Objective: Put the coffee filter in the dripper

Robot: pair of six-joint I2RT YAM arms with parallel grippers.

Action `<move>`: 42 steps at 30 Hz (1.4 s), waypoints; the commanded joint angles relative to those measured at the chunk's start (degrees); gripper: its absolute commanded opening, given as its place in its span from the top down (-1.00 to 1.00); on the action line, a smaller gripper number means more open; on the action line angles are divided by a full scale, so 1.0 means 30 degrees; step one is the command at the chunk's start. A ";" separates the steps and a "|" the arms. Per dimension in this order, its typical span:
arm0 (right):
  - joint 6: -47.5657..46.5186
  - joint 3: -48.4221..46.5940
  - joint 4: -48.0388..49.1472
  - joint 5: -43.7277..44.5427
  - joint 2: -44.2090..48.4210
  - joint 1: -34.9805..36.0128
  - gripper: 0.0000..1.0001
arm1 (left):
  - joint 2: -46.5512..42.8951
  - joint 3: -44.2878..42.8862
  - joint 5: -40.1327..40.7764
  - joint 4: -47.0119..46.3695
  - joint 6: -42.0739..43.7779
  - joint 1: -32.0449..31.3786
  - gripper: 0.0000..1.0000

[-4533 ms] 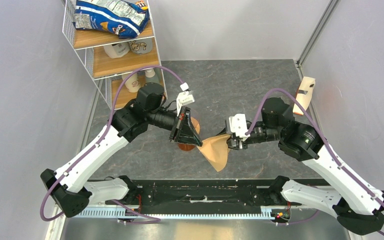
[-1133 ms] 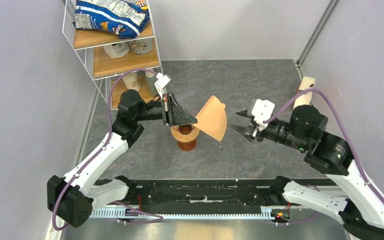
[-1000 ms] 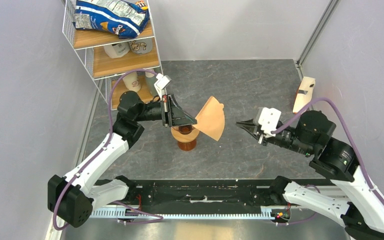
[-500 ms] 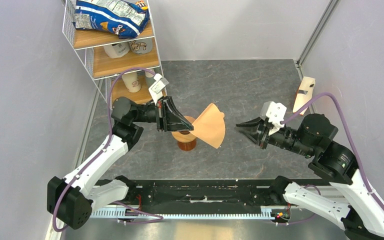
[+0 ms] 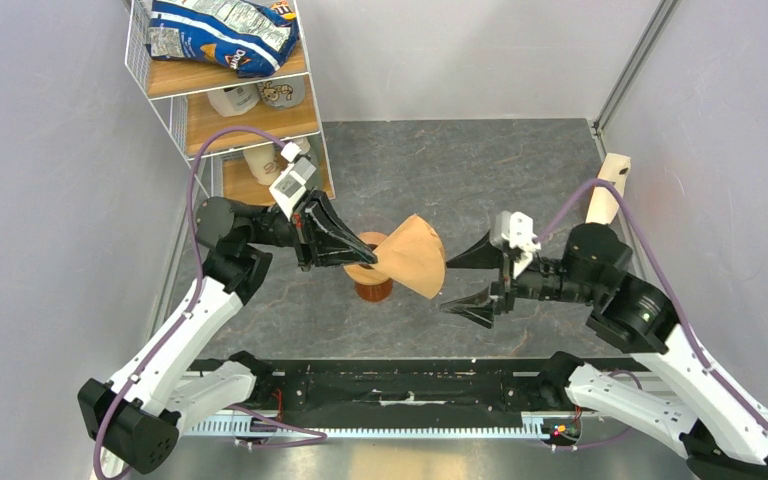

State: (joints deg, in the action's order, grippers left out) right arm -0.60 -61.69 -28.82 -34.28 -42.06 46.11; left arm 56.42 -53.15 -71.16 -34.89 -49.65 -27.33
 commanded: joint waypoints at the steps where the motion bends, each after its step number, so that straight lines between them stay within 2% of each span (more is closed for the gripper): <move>1: -0.3817 -0.1849 0.0171 0.0539 0.1744 -0.0080 -0.54 | -0.0818 -0.0494 -0.0838 -0.1049 0.0903 0.0145 0.95; 4: -0.7544 -0.2101 -0.0694 0.0542 0.2947 -0.0077 -0.39 | -0.0827 -0.0449 -0.1098 -0.1522 0.0512 0.0111 0.96; 8: -1.1827 -0.1048 -0.0401 -0.0476 0.4327 -0.0076 -0.05 | -0.0820 -0.0606 -0.1475 -0.1097 0.0491 0.0073 0.96; 11: -1.3321 -0.0948 -0.0038 -0.1081 0.4116 -0.0077 0.32 | -0.0958 -0.0727 -0.1554 -0.0388 0.0873 -0.0001 0.95; 14: -1.3667 -0.1101 0.0911 -0.1383 0.3685 -0.0076 0.78 | -0.1073 -0.0716 -0.1385 0.0315 0.1206 -0.0045 0.96; 17: -1.4153 -0.1357 0.1174 -0.2009 0.3231 -0.0076 0.99 | -0.1015 -0.0600 -0.1157 0.0574 0.1286 -0.0030 0.95; 30: -1.2836 -0.1926 0.2522 -0.3021 0.1553 -0.0076 1.00 | -0.0761 -0.0771 -0.0903 0.0856 0.1344 -0.0118 0.96; 42: -1.2950 -0.2071 0.2631 -0.3448 0.0883 -0.0027 1.00 | -0.0200 -0.1236 -0.0627 0.1285 0.1469 -0.0264 0.95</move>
State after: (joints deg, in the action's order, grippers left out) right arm -39.66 -65.80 -23.14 -43.70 -38.48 45.89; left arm 55.51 -54.06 -73.58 -31.55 -47.42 -27.59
